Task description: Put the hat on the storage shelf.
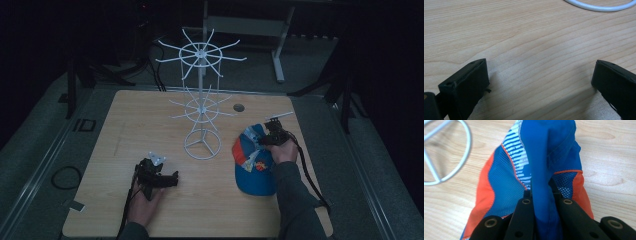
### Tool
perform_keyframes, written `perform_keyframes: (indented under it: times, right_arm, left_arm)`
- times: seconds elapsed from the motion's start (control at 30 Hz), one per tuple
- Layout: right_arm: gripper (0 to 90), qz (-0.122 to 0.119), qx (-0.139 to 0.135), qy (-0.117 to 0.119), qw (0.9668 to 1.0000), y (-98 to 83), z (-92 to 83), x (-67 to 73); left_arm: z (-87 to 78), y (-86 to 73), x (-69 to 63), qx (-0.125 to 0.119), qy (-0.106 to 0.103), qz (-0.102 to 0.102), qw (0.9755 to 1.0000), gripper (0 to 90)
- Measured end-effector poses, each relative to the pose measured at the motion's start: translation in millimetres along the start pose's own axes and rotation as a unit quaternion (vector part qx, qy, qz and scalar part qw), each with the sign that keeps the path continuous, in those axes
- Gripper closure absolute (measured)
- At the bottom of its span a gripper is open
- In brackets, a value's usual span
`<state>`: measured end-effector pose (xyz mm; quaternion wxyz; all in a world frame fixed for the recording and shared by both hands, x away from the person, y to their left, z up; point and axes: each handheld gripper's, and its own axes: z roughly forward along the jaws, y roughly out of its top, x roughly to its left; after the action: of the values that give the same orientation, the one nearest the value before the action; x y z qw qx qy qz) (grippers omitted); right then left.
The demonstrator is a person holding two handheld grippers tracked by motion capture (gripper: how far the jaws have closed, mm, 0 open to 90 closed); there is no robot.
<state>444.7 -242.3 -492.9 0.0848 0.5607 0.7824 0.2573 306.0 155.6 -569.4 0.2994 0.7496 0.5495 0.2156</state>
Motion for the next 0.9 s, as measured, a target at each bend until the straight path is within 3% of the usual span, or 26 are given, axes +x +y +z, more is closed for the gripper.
perform_keyframes:
  times: [0.2,0.37,0.53,0.67,0.9]
  right_arm:
    - [87.9,-0.011,-0.032,0.007,0.9994,-7.9,-17.0,1.2]
    - [87.9,-0.002,-0.065,0.053,0.9965,-13.5,-35.3,2.5]
    - [87.9,-0.018,-0.087,0.053,0.9946,-16.8,-48.3,8.5]
    - [87.9,-0.024,-0.122,0.056,0.9907,-23.7,-61.9,14.7]
    - [87.9,-0.042,-0.145,0.062,0.9865,-28.3,-75.8,22.7]
  left_arm:
    - [0.0,0.0,0.0,0.0,0.0,0.0,1.0,1.4]
    - [0.0,0.0,0.0,0.0,0.0,0.0,1.0,1.4]
    - [0.0,0.0,0.0,0.0,0.0,0.0,1.0,1.4]
    - [0.0,0.0,0.0,0.0,0.0,0.0,1.0,1.4]
    - [-0.1,0.1,0.3,0.001,0.0,0.002,1.0,1.4]
